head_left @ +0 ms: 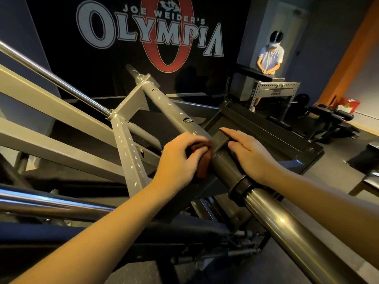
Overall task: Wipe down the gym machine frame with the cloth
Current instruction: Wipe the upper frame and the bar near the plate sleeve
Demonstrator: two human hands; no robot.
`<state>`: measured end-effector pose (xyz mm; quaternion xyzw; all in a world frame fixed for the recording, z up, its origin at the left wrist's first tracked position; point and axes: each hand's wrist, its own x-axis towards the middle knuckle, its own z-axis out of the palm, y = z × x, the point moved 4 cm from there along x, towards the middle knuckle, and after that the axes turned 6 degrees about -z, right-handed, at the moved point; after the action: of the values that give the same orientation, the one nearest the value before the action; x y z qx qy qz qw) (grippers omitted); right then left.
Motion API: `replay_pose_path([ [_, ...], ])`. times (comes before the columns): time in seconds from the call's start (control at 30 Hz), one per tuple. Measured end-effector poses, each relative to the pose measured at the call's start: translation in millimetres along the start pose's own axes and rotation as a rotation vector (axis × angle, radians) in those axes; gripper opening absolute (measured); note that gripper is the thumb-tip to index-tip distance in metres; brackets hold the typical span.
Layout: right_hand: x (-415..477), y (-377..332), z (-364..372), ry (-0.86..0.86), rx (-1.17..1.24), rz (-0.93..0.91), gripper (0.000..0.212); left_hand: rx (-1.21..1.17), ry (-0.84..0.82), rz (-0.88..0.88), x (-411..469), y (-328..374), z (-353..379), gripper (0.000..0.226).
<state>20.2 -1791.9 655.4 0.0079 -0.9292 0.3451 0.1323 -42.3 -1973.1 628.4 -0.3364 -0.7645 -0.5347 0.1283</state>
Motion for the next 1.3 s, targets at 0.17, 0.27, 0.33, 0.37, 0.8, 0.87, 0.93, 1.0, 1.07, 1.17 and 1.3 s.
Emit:
replay_pose_path([
  [0.17, 1, 1, 1, 0.017, -0.006, -0.008, 0.045, 0.078, 0.026, -0.192, -27, -38, -22, 0.019],
  [0.27, 0, 0, 1, 0.026, 0.006, -0.009, 0.044, 0.032, 0.062, -0.070, 11, -2, 5, 0.018],
  [0.33, 0, -1, 1, 0.034, 0.013, -0.011, 0.044, -0.013, 0.081, -0.029, 33, 17, 21, 0.016],
  [0.37, 0, -1, 1, 0.034, 0.013, -0.012, 0.043, -0.023, 0.093, -0.019, 36, 21, 24, 0.016],
  [0.8, 0, -2, 1, 0.035, 0.009, -0.021, 0.037, 0.002, 0.161, -0.055, 19, 21, 24, 0.016],
  [0.87, 0, -1, 2, 0.040, 0.023, -0.020, 0.033, -0.019, 0.187, 0.003, 23, 33, 32, 0.016],
  [0.93, 1, 1, 2, 0.037, 0.014, -0.015, 0.039, -0.012, 0.178, 0.023, 11, 21, 24, 0.017],
  [1.0, 1, 2, 2, 0.031, -0.010, -0.017, 0.042, 0.044, 0.145, -0.007, -10, -1, 7, 0.018],
  [1.07, 2, 3, 2, 0.036, -0.024, -0.019, 0.043, 0.128, 0.088, -0.096, -34, -20, -12, 0.017],
  [1.17, 1, 0, 1, 0.040, -0.041, -0.016, 0.044, 0.364, -0.032, -0.312, -56, -43, -40, 0.013],
  [1.3, 4, -9, 2, 0.042, -0.162, -0.019, 0.055, 0.262, -0.170, -0.579, -49, -52, -63, 0.021],
])
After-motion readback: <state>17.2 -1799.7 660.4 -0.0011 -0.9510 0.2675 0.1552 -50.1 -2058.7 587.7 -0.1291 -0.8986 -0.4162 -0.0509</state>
